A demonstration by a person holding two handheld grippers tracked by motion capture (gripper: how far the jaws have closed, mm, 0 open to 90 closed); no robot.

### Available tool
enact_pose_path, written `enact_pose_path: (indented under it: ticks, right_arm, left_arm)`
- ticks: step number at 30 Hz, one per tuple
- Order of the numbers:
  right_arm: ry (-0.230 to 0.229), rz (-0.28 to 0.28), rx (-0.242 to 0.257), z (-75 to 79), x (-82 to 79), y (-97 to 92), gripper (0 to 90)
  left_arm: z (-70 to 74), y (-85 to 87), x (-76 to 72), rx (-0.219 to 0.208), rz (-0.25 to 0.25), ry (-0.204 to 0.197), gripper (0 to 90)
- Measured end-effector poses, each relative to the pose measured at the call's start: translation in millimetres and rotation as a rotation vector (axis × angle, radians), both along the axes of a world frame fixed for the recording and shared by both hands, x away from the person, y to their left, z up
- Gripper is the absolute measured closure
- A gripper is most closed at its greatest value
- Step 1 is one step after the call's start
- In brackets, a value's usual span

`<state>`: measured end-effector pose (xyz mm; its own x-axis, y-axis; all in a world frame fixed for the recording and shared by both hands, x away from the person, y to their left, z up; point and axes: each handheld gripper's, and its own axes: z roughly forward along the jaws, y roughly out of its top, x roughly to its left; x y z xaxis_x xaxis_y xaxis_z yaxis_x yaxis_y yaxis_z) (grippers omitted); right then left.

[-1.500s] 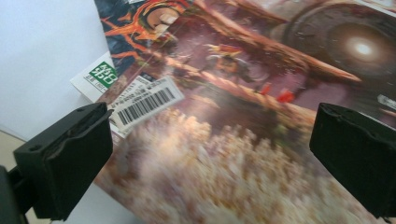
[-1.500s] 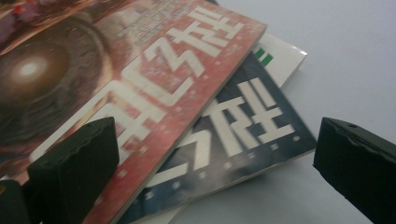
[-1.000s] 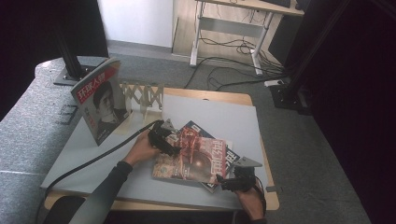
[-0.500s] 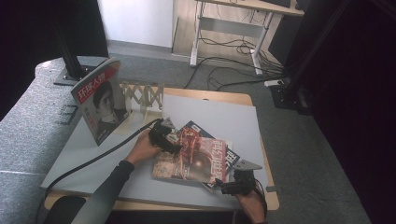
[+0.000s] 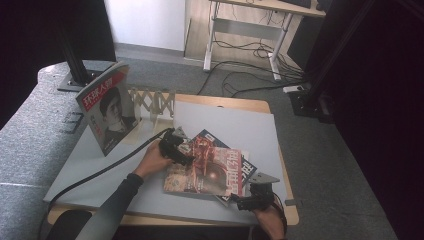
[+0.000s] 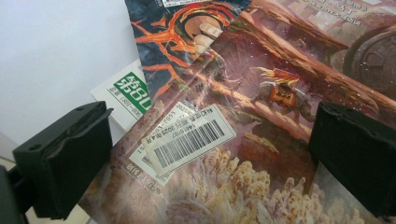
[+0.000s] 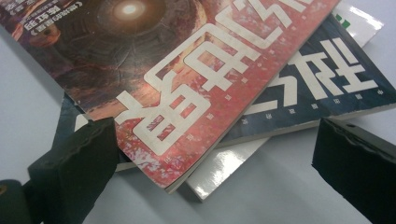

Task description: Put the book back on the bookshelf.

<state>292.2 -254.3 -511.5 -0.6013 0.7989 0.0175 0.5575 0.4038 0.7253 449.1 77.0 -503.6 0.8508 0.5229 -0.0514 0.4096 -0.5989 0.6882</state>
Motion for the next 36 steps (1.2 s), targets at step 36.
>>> enact_pose_path:
  ticks: [36]
  right_arm:
    - [-0.005, -0.265, 0.016, -1.1, 48.9, -32.1, 2.3]
  left_arm:
    - [5.7, 27.4, -66.5, 0.071, -0.026, 0.051, 4.8]
